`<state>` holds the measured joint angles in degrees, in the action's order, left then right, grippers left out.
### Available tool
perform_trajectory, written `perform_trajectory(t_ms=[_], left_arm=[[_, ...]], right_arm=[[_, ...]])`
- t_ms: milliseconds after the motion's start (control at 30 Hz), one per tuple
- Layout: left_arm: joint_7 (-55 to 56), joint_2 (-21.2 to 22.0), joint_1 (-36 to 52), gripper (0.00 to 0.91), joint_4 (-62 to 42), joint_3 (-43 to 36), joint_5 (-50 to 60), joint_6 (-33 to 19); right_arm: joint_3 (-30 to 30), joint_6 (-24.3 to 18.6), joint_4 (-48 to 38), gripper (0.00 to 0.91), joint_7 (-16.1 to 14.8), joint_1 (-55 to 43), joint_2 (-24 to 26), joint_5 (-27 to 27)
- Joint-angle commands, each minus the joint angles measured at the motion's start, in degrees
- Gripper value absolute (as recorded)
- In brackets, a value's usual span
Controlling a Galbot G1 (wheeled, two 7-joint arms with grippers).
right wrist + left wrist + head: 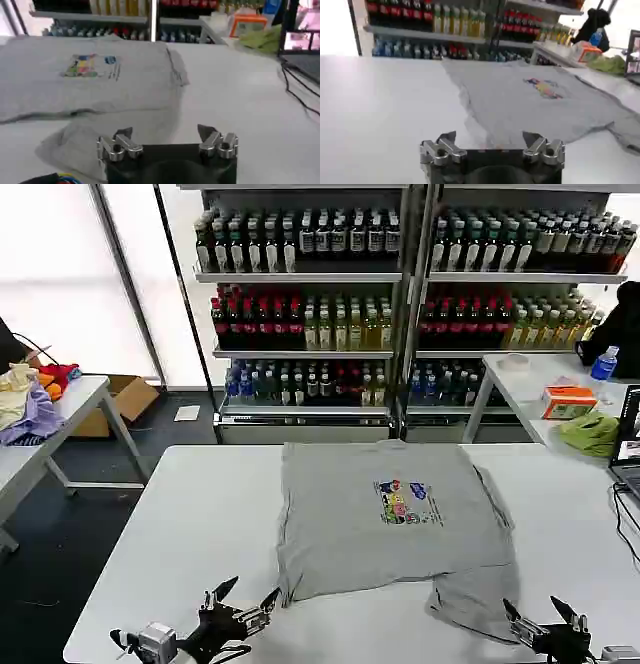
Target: Fold and organize the clothes.
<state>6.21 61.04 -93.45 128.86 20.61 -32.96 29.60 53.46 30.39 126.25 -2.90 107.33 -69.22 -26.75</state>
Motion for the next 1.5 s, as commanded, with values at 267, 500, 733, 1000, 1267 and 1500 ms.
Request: perform_trajectory(t_ms=[267, 500, 733, 1000, 1267, 1500], left_arm=[[6.8, 2.3, 5.4, 0.907, -3.8, -9.9, 5.9, 3.5], [8.1, 4.0, 7.2, 0.877, -4.7, -11.7, 6.6, 3.4], [7.9, 5.3, 8.6, 0.111, -7.3, -12.5, 7.3, 3.4], [6.6, 6.3, 9.5, 0.02, -10.0, -13.1, 9.4, 1.8], [5.2, 5.7, 9.5, 0.03, -11.7, -12.5, 11.1, -1.1], [4.8, 5.8, 7.8, 0.03, -11.4, -13.5, 15.9, -4.6]], right_arm=[[-2.1, 2.7, -0.2, 0.907, 1.4, -0.4, -0.5, 0.3], [-3.1, 2.7, -1.3, 0.232, 0.6, -0.4, -0.9, 0.7], [-4.1, 2.5, -2.0, 0.0, 0.1, -0.4, -1.4, 1.6], [-4.6, 1.9, -2.8, 0.0, -0.8, -0.4, -1.5, 2.0], [-5.3, 1.5, -3.1, 0.0, -1.0, -1.1, -1.7, 2.0], [-5.7, 1.5, -3.2, 0.0, -1.2, -1.7, -1.8, 1.0]])
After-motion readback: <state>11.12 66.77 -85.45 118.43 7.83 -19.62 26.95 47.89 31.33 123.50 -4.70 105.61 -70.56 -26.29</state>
